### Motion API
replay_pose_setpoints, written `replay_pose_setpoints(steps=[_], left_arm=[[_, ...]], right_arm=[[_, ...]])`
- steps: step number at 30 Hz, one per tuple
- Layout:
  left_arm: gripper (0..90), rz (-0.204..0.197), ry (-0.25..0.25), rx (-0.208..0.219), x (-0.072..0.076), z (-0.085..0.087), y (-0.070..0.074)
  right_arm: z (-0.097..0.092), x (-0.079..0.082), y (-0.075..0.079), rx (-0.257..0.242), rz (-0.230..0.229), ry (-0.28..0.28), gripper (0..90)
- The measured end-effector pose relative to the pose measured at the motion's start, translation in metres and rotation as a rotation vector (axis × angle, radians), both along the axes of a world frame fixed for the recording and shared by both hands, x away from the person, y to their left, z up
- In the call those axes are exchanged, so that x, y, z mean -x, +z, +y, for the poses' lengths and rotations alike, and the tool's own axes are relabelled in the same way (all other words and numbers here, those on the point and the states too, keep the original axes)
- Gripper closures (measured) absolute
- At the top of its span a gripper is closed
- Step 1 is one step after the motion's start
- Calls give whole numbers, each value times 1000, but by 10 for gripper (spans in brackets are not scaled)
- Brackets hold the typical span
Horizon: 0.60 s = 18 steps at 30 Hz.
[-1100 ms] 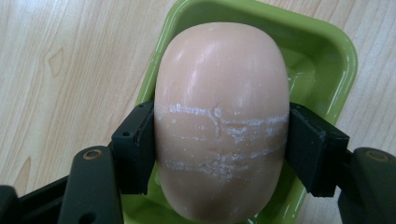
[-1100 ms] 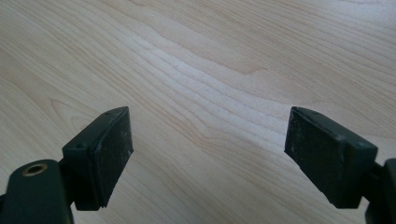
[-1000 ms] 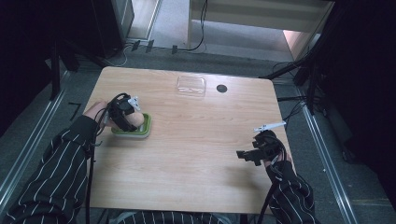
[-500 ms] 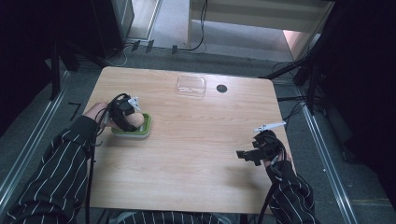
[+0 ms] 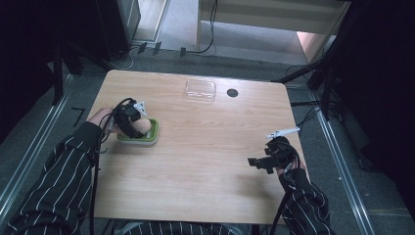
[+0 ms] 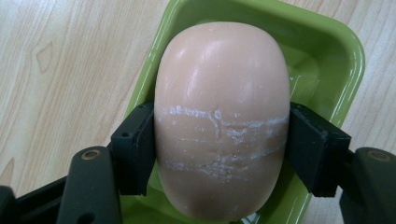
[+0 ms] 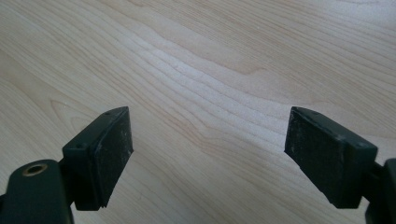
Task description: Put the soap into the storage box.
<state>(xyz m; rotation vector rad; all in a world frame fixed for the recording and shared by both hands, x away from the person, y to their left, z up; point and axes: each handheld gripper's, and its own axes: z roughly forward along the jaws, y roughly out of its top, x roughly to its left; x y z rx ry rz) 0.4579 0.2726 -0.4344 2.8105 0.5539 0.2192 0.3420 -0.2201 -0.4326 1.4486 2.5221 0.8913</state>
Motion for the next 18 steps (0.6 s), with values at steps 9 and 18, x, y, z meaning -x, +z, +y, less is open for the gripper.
replay_pose_setpoints(steps=[9,18], left_arm=[[301,-10,10,4,0,0,1],[196,-26,34,25,0,4,5]], right_arm=[[0,0,0,2,-1,-7,160],[0,0,1,-2,-2,-3,160]])
